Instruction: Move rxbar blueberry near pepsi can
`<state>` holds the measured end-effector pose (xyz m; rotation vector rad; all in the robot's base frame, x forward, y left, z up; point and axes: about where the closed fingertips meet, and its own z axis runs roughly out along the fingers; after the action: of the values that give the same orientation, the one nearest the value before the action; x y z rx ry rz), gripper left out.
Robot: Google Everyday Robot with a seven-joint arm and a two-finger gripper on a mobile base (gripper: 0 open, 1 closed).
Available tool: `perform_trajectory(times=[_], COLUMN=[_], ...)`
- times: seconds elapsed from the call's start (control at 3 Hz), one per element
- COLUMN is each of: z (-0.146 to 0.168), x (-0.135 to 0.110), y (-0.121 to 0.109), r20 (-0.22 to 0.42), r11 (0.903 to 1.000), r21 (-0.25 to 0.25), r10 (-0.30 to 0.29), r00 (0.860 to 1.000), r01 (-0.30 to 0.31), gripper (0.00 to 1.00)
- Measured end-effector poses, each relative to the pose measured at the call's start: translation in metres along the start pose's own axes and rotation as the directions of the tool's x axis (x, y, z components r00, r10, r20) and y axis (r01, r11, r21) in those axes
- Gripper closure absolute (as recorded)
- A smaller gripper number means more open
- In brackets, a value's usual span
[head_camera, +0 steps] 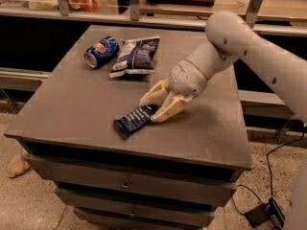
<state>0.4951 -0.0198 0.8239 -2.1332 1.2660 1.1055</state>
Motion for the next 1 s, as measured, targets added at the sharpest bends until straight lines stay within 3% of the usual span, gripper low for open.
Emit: perform_trajectory(times=[0.33,0.67,1.0], z=[-0.037,-0.067,-0.085], x=[-0.032,-0.063,-0.070], y=[-0.002,0.001,0.005], r20=[-0.025,-0.074,-0.134], r11=[0.9883,0.9451,0.8795], r21=[0.143,0.305,0.466], r10=[-0.050,-0.100,-0.038], r00=[0.998,0.992,0.990], r01=[0.053,0.118,0.097], gripper=[1.00,1.00,1.00])
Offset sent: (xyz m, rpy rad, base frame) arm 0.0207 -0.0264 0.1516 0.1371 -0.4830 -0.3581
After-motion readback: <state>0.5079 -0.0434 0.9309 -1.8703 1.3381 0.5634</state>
